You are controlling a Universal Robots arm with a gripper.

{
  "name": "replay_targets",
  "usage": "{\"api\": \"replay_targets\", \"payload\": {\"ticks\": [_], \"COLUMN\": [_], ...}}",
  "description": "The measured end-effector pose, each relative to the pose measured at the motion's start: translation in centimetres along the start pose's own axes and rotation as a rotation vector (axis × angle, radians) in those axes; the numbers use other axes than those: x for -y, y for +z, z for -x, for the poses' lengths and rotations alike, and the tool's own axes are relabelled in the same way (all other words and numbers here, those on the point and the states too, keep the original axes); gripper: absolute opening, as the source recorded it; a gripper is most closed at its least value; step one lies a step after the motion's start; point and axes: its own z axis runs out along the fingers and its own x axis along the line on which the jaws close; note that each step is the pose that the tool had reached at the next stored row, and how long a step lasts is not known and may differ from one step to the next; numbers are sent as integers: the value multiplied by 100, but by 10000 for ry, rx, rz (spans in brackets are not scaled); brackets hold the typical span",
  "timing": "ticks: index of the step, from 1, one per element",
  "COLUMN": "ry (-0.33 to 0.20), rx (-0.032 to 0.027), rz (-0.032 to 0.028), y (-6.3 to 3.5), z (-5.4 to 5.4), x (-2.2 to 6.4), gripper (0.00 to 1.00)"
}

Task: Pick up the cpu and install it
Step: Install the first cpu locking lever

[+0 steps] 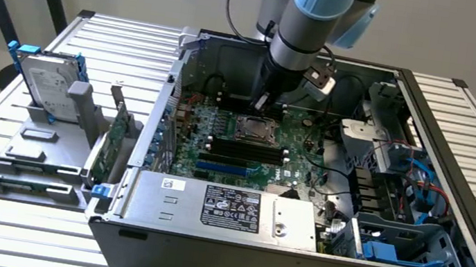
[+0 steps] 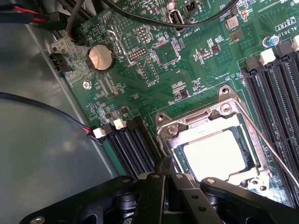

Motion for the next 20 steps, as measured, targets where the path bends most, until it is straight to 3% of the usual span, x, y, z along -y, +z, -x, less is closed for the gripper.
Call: {"api": "replay_targets", "payload": {"ticks": [5, 20], "ry": [-2, -50], "rx": [-3, 8], "rz": [-1, -8], "y": [4, 4], "z": [26, 24], "x": [47, 55], "gripper": [11, 11]}}
